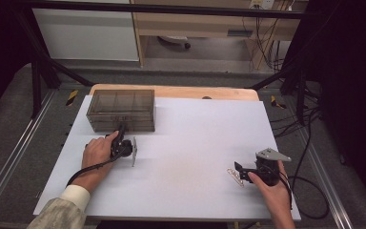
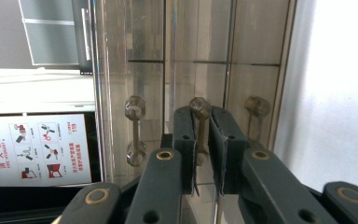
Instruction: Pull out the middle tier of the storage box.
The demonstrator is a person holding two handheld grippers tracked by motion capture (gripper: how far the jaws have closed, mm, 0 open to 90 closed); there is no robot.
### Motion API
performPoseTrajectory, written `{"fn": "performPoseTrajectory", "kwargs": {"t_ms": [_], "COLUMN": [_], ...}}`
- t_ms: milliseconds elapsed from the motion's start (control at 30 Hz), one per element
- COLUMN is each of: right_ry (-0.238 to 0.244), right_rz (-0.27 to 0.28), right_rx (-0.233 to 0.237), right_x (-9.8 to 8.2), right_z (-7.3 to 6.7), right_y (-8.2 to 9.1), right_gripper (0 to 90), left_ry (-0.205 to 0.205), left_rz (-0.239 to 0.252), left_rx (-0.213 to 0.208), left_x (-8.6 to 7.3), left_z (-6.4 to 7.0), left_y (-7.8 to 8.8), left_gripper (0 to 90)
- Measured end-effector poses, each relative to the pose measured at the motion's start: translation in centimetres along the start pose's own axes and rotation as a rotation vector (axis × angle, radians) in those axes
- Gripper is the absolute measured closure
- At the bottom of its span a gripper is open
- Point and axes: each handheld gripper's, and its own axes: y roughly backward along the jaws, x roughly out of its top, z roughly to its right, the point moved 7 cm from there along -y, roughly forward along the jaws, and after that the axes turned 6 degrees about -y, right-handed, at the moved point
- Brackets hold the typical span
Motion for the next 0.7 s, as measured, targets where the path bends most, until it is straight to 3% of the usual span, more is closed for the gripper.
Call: {"fn": "performPoseTrajectory", "kwargs": {"t_ms": [367,700], "right_ry": [0.005,0.003], "right_rz": [0.005,0.005], "right_rx": [0.001,0.003], "right_x": [0.1,0.1], "right_z": [-0.1,-0.1], "right_y": [0.0,0.1], "right_gripper": [5.7,5.7], "left_ry": [0.032,0.034], "left_rz": [0.008,0.008], "left_rx": [0.002,0.003], "left_x": [0.1,0.2], "left_z": [0.2,0.3], "left_y": [1.6,3.2], "left_gripper": [81.5,81.5]}}
